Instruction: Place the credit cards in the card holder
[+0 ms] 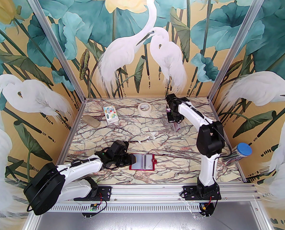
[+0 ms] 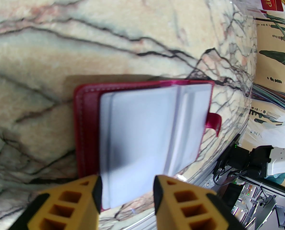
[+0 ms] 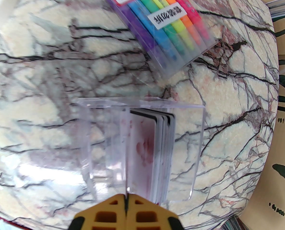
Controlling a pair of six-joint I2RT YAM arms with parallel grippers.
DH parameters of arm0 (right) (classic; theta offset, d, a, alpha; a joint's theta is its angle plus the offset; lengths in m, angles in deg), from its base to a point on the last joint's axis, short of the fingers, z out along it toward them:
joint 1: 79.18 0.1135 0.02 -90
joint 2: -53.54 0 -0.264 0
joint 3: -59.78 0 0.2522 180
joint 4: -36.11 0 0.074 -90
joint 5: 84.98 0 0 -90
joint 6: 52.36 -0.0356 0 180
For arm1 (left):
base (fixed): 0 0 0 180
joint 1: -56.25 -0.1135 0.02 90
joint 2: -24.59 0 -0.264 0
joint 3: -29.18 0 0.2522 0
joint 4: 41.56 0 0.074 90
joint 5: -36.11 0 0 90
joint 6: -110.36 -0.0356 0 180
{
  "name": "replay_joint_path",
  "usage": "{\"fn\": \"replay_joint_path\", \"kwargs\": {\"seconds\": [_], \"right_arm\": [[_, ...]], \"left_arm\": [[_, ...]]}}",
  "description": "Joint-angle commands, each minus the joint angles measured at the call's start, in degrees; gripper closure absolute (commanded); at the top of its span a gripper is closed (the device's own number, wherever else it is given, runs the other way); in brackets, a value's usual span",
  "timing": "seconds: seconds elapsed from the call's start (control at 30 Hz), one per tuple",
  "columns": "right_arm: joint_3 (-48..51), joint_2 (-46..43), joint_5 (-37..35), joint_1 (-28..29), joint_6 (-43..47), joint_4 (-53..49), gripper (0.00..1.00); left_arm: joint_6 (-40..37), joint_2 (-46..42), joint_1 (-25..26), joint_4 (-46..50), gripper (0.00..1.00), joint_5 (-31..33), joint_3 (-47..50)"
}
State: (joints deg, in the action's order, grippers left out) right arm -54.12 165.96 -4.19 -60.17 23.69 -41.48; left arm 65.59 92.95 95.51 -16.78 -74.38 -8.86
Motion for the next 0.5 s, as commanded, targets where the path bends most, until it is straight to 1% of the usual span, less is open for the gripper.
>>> {"fn": "replay_joint_path", "kwargs": {"seconds": [0.0,0.03,0.13,0.23,0.3,0.33,0.4,0.47], "right_arm": [[1.5,-5.8,4.6,-0.2,-1.8,0.3,1.0],[2.2,-7.1,6.4,-0.1,-2.0,1.0,1.0],[7.7,-13.6,17.2,-0.1,-3.1,6.2,1.0],[15.7,-21.5,30.3,-0.1,-6.9,15.1,1.0],[22.0,-27.0,39.5,0.1,-10.8,22.7,1.0],[24.9,-29.5,42.9,0.2,-12.9,26.3,1.0],[31.3,-35.2,47.9,1.1,-17.8,34.7,1.0],[36.2,-39.8,50.3,2.4,-22.2,41.1,1.0]], "left_arm": [[-1.4,-3.0,-0.4,0.9,0.59,-0.2,-2.2],[-1.4,-3.8,-0.5,1.1,0.59,-0.2,-2.4],[-1.5,-8.4,-0.4,0.7,0.58,-1.0,-3.0],[-1.5,-13.4,-0.4,-1.0,0.56,-2.4,-3.8],[-1.8,-16.2,-0.5,-3.4,0.53,-4.3,-4.7],[-1.8,-17.2,-0.4,-4.5,0.52,-5.1,-5.1],[-1.6,-19.3,-0.4,-7.1,0.48,-6.9,-5.8],[-1.5,-20.6,-0.4,-9.4,0.46,-7.9,-6.3]]}}
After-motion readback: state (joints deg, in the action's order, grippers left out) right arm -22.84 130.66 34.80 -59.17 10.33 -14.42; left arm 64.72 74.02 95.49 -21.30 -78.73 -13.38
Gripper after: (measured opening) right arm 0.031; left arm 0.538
